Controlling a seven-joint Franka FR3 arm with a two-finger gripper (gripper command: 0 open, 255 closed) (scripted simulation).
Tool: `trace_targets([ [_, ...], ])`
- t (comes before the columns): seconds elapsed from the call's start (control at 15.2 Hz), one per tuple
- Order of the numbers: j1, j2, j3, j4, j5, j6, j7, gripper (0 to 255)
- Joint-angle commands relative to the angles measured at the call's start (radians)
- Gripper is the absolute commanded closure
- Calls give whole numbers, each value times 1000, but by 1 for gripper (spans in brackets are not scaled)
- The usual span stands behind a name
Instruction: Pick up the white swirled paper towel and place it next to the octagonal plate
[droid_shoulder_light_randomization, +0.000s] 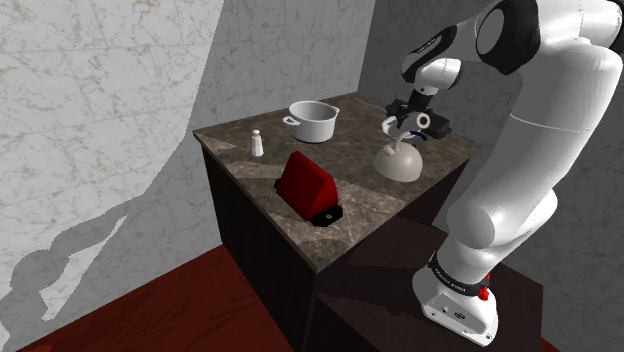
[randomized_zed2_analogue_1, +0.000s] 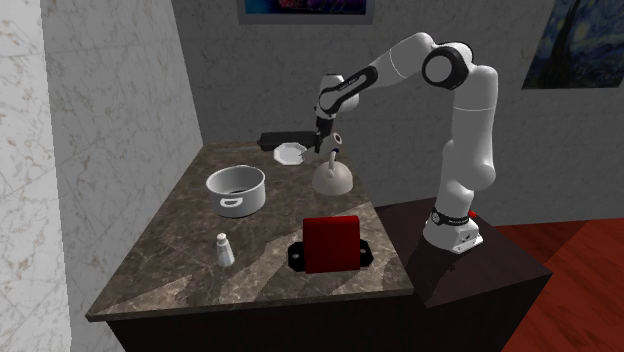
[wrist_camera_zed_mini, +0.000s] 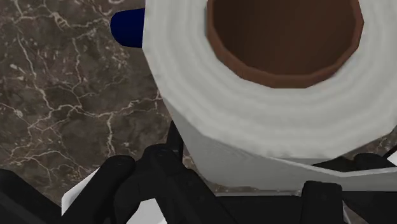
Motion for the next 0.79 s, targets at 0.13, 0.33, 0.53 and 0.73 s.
trace_targets([
  [0.13,-8,39,5,-27,27,42,-22,255],
  [0.33,-14,65,12,-40,50,76,-39,255],
  [0.53,-20,92,21,-50,75,109,-58,255],
  [0.73,-30,121,33,-58,101,141,-77,255],
])
